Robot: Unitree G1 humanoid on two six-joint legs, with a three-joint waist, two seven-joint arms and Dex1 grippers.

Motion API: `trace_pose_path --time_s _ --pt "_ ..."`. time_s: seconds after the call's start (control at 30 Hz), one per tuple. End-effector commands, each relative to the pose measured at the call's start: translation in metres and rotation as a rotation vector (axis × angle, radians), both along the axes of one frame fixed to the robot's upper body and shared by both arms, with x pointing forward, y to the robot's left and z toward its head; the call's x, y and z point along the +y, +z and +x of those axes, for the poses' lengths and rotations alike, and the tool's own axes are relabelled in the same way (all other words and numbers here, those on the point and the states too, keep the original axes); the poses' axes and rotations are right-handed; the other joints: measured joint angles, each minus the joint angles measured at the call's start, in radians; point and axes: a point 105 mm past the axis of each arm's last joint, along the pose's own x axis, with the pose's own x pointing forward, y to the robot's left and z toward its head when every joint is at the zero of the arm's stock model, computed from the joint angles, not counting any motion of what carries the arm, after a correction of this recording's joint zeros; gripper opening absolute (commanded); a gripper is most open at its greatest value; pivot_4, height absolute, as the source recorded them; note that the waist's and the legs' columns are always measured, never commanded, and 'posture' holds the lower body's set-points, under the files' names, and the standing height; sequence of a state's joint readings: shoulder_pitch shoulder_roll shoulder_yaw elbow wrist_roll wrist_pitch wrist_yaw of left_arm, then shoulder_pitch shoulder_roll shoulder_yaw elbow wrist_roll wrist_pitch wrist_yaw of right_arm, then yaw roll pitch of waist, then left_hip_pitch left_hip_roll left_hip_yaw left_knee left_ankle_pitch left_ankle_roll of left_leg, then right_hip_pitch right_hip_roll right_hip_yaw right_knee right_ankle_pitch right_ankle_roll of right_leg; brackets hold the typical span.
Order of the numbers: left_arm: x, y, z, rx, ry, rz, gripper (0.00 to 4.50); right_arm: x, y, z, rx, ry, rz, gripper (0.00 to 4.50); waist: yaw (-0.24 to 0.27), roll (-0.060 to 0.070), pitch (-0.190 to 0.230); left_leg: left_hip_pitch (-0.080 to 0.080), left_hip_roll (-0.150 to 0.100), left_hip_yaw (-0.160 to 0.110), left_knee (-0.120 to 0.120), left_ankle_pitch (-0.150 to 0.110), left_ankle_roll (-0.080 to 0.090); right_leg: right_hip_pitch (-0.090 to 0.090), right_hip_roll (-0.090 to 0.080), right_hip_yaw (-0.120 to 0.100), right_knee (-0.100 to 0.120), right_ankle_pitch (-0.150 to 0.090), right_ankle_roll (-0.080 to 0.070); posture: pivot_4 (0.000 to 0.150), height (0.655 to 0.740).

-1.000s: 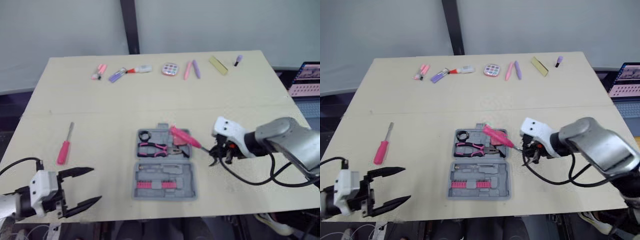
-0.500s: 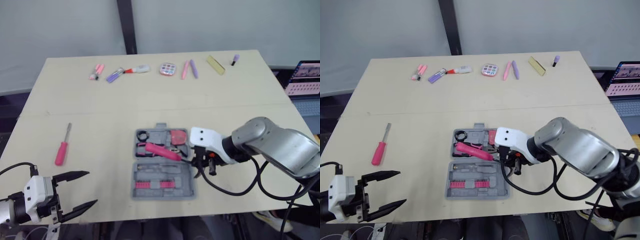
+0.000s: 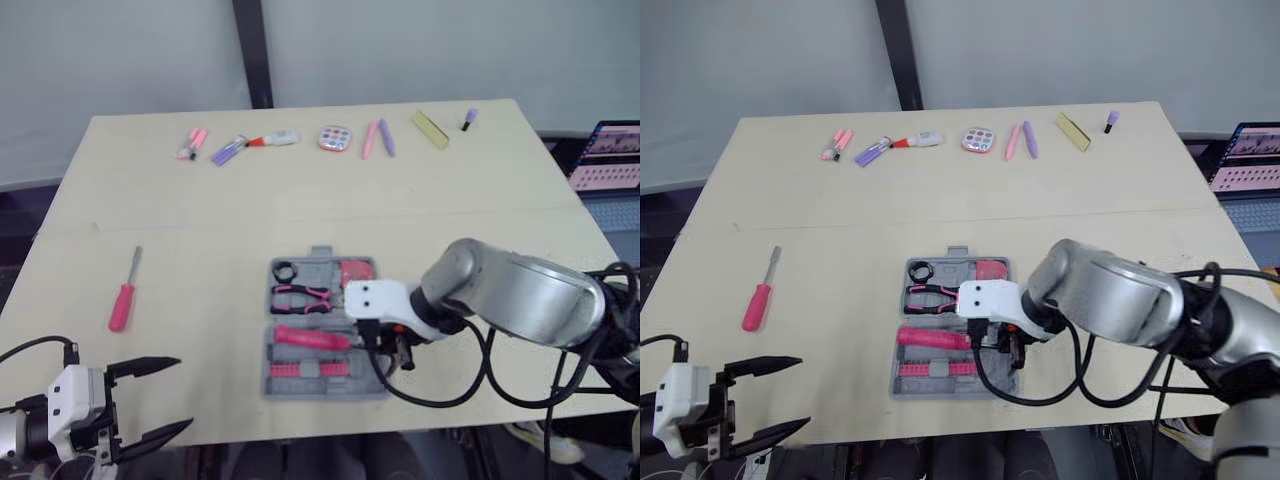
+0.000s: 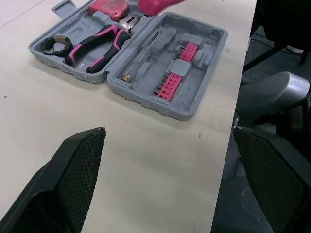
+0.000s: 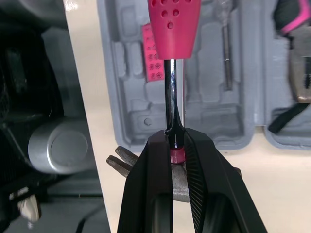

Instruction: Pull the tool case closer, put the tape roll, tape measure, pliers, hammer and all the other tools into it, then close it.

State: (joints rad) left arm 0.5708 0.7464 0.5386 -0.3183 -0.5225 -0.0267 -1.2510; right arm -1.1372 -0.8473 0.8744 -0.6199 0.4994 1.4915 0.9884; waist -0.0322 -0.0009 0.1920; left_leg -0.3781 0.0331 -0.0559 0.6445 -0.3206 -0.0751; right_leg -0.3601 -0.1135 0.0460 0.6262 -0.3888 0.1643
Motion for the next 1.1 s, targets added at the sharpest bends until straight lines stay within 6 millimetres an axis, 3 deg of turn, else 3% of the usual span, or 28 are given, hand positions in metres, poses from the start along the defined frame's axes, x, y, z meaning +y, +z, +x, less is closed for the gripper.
trace_pose_path --time_s 0.03,0.47,1.1 --pt "-0.005 0.000 -0.006 0.011 -0.026 0.015 4.50 0.005 0.000 -0.002 -0.001 0.022 -0.043 0.05 0.000 0.000 0.000 0.000 0.000 0.000 0.000 0.000 0.000 0.000 0.000 0.000 0.000 0.000 0.000 0.150 0.7400" --pt "-0.023 0.004 -0.009 0.018 -0.058 0.009 4.50 0.021 -0.027 0.004 -0.021 0.009 -0.126 0.05 -0.003 0.000 0.000 0.000 0.000 0.000 0.000 0.000 0.000 -0.001 0.000 0.000 0.001 0.000 0.000 0.150 0.7400" --pt "-0.032 0.001 -0.011 0.008 -0.067 0.012 4.50 0.029 -0.034 0.016 -0.053 -0.031 -0.185 0.05 -0.019 0.000 0.000 0.000 0.000 0.000 0.000 0.000 0.000 -0.001 0.000 -0.001 0.002 0.000 0.000 0.150 0.7400"
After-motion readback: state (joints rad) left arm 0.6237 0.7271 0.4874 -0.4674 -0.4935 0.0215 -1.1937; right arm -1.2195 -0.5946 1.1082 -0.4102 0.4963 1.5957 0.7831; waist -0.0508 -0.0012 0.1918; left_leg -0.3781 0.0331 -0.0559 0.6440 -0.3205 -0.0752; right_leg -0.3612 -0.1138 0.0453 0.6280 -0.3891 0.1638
